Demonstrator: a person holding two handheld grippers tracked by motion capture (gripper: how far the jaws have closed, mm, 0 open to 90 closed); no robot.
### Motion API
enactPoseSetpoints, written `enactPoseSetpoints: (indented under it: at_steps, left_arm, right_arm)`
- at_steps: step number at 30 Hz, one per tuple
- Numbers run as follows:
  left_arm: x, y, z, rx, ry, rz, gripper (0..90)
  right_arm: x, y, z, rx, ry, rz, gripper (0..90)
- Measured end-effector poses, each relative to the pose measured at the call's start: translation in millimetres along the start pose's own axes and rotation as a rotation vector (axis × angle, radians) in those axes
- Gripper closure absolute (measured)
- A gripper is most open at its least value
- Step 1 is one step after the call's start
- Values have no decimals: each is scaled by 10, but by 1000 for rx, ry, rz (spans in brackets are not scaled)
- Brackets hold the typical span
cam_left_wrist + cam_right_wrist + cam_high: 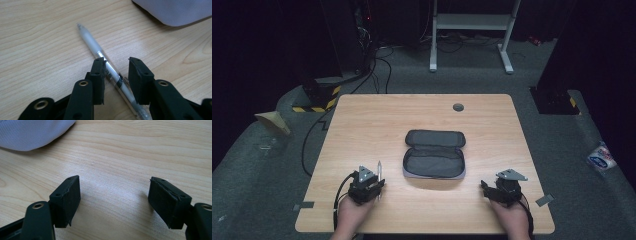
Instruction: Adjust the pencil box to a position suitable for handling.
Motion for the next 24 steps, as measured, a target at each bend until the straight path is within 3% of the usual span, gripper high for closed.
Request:
enactPoseSetpoints:
  at_steps: [14,24]
  left_arm:
    - [74,-61,-47,-26,-10,-17,735]
    - [150,-99,-98,-81,-25,-13,768]
  right_arm:
    - [4,-5,0,2,1,-6,256]
    - [2,-4,1,3,1,-2,258]
Point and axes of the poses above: each handheld gripper's, and its own axes: x roughly backward along the jaws, z roughly out of its top, y roughly to its right, the point moved 7 cm from there along -x, roughly forward along the jaws, and after that the axes turned 8 degrees about -z, right-handed, at the moved point
